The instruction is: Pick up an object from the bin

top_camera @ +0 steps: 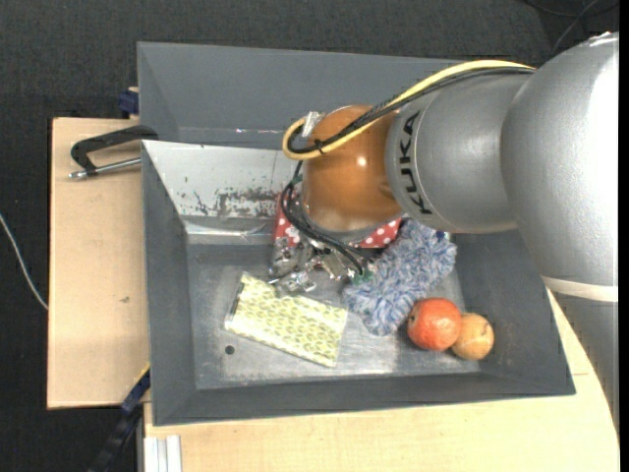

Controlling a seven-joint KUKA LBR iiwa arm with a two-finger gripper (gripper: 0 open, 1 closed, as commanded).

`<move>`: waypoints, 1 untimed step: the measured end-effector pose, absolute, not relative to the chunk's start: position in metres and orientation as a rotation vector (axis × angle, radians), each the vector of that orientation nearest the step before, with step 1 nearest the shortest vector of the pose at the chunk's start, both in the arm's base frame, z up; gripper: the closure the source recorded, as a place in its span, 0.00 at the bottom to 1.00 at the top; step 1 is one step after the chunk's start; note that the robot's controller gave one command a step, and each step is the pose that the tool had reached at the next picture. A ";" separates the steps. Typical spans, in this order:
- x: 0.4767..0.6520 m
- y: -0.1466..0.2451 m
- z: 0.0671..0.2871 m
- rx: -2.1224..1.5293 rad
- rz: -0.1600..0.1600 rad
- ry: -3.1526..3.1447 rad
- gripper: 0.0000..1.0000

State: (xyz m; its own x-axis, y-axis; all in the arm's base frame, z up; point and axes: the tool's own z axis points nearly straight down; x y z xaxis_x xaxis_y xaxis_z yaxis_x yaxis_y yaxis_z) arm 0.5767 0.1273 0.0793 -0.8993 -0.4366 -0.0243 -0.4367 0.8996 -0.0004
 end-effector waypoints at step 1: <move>0.577 0.128 0.080 -0.699 0.007 3.040 1.00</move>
Offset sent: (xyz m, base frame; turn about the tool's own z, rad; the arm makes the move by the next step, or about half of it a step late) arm 0.0000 0.0001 0.0315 0.0000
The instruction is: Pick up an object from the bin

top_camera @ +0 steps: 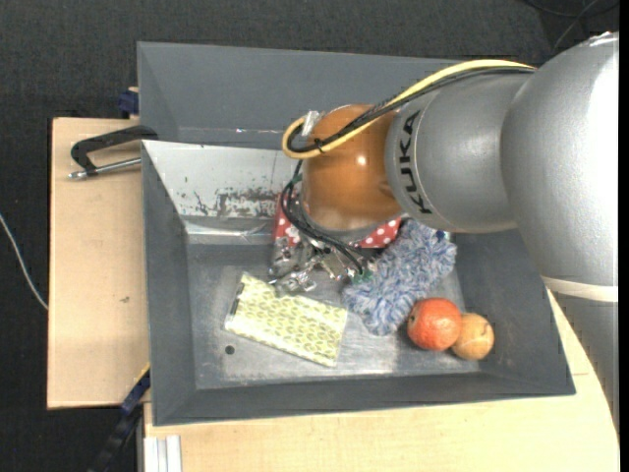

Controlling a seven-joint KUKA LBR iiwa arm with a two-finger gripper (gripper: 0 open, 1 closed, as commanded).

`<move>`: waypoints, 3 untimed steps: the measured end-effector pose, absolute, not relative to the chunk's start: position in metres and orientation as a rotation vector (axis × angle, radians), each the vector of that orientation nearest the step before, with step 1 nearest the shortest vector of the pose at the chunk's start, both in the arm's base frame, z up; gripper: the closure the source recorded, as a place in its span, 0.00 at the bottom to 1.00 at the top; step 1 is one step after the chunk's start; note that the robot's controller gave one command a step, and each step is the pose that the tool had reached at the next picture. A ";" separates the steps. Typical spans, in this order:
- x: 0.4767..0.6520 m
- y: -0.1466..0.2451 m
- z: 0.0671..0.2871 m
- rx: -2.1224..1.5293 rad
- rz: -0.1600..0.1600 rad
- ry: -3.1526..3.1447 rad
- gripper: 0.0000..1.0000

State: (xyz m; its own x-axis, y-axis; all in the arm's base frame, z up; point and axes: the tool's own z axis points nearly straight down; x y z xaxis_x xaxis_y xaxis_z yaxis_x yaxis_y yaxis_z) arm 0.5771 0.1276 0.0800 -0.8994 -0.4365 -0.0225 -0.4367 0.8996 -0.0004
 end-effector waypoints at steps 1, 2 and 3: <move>0.577 0.128 0.083 -0.700 0.006 3.045 1.00; 0.574 0.127 0.096 -0.703 0.004 3.058 1.00; 0.575 0.127 0.114 -0.703 0.003 3.058 1.00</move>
Offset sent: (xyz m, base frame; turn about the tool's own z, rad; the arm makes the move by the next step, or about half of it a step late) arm 0.0000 0.0000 0.0616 0.0000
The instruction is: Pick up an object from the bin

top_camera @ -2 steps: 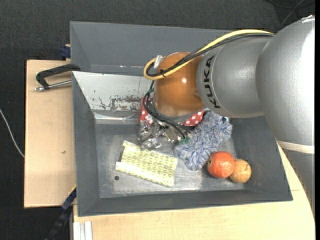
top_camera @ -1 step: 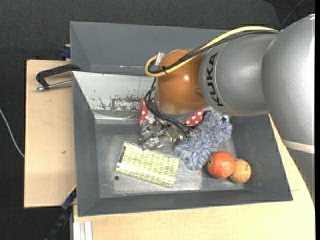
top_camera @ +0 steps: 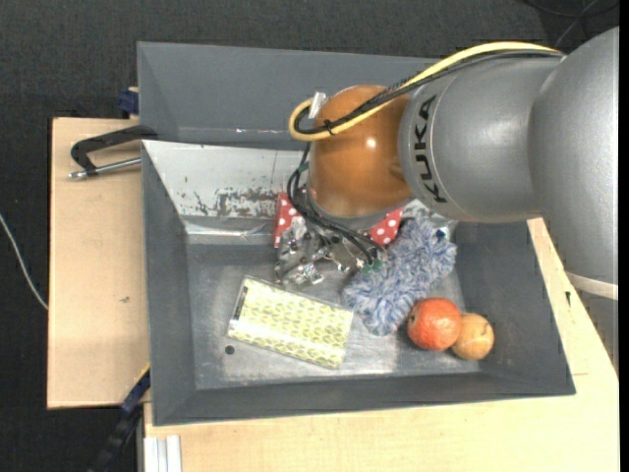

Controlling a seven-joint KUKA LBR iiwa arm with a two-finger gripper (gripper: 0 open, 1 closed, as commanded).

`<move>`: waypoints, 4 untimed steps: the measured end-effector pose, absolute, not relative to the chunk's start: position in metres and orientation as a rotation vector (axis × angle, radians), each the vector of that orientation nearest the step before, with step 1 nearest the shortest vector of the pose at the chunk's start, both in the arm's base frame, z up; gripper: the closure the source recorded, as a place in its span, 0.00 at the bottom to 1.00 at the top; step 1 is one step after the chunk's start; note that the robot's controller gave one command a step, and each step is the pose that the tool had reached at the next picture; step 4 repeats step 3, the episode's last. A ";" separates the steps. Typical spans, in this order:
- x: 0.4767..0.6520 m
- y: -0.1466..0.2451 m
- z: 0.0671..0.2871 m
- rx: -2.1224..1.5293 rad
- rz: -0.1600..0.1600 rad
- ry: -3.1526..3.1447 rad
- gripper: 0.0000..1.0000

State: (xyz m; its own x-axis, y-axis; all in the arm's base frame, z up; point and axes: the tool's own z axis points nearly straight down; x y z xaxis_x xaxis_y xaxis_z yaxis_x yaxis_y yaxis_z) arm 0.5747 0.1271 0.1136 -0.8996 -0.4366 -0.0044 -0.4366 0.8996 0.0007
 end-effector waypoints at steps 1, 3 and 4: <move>0.576 0.128 0.126 -0.701 0.002 3.054 1.00; 0.576 0.129 0.171 -0.701 0.002 3.057 1.00; 0.576 0.129 0.171 -0.701 0.002 3.057 1.00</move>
Offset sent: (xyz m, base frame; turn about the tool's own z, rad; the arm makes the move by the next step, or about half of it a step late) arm -0.0001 0.0001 0.0458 0.0000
